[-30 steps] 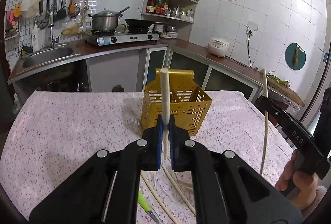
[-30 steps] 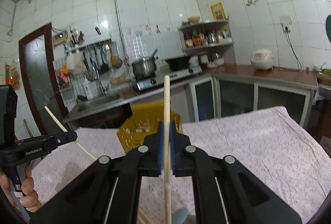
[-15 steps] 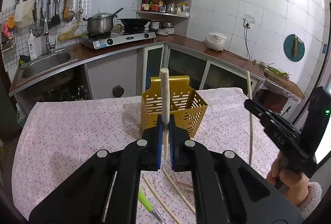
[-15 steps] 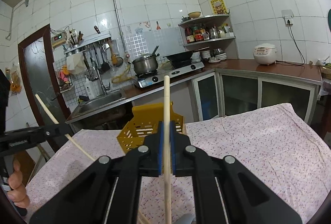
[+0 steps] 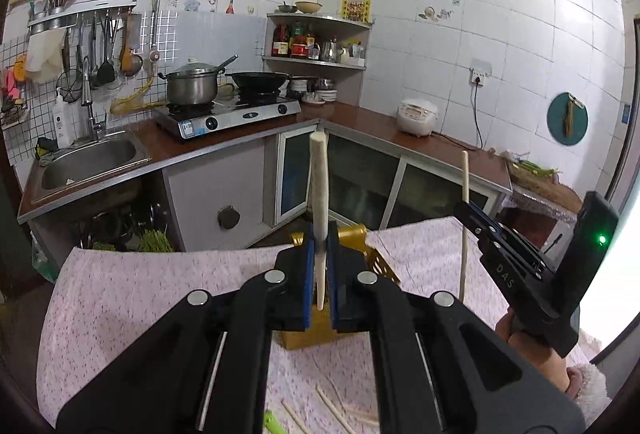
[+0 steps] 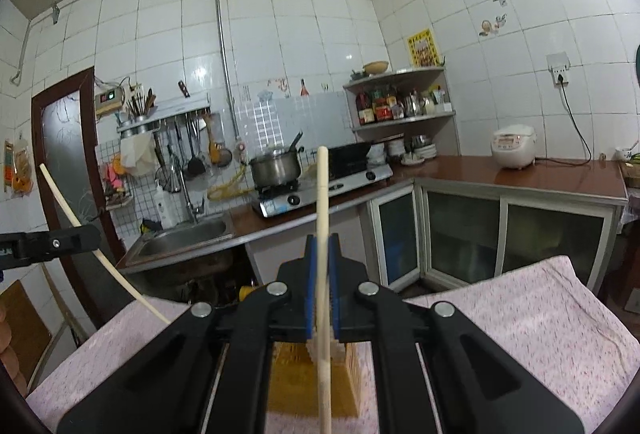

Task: Organize utensils
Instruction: 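Lift the held chopsticks upright and carry both tools over the yellow holder, then lower the chopsticks into the yellow holder and open both tools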

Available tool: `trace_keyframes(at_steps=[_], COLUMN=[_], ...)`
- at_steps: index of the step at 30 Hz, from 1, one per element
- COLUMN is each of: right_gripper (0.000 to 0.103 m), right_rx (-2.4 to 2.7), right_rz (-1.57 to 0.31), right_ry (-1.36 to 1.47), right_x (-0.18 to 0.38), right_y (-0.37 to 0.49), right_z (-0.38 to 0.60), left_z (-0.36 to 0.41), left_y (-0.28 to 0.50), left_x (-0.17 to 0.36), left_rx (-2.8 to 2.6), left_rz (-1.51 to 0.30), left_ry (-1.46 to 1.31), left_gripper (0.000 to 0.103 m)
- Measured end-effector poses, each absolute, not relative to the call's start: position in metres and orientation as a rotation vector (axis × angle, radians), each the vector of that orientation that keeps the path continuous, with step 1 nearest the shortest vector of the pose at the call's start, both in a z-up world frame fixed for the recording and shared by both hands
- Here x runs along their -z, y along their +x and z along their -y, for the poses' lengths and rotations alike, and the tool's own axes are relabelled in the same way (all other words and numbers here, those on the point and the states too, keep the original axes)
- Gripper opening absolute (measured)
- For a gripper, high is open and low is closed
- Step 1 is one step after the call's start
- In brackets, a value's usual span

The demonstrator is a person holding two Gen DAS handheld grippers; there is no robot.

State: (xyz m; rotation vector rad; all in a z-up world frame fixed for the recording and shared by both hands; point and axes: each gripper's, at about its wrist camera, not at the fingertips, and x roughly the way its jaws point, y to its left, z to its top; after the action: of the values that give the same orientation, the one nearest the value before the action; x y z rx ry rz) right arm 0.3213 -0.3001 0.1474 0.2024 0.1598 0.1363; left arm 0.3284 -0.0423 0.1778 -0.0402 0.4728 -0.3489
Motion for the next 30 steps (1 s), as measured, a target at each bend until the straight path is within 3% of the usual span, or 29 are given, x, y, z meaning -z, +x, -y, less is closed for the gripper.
trace_keyframes(at_steps=[30], right_gripper=[0.006], right_rx=[-0.139], right_rz=[-0.018], right_ry=[0.233], right_x=[-0.162], right_y=[0.360], right_z=[0.306], left_z=[0.065], left_y=[0.392], left_x=[-0.152], left_rx=[0.329], left_rz=[-0.547], left_ry=[0.032], left_gripper=[0.004])
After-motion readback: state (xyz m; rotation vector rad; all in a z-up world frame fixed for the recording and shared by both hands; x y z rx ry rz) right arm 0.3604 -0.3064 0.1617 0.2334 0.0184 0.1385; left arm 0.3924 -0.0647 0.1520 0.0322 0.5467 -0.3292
